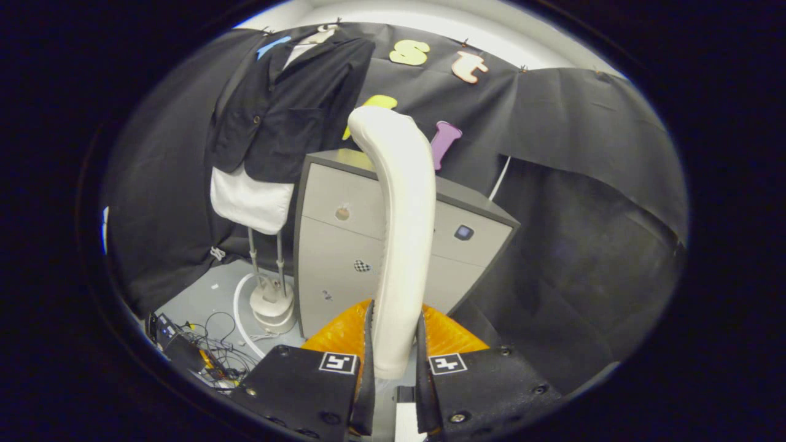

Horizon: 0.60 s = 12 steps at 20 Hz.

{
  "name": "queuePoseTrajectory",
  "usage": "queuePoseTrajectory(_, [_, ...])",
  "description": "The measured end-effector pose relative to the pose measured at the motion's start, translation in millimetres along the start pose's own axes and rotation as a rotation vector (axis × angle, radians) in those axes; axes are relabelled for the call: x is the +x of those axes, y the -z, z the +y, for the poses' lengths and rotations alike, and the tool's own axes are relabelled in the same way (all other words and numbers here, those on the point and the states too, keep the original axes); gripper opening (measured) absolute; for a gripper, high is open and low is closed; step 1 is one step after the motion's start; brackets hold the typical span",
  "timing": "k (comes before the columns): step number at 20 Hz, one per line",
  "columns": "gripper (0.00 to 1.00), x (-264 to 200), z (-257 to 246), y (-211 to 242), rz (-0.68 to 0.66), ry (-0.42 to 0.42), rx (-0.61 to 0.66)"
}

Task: Iron the clothes twice with a garment steamer, once on the left side and once on the right side.

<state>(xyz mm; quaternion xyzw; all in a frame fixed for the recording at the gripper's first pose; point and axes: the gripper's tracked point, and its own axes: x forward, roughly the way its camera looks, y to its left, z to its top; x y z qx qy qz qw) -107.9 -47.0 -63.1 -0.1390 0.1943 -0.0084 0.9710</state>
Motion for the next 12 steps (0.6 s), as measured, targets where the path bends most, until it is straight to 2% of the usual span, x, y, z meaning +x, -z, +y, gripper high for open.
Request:
queuePoseTrajectory(2, [0.30,-20,-18,15,0.012,0.000,0.011])
queuePoseTrajectory(5, [0.30,-23,-27,25,0.021,-0.014,0.023])
queuePoseTrajectory(12, [0.30,-28,-23,30,0.004,-0.070,0.031])
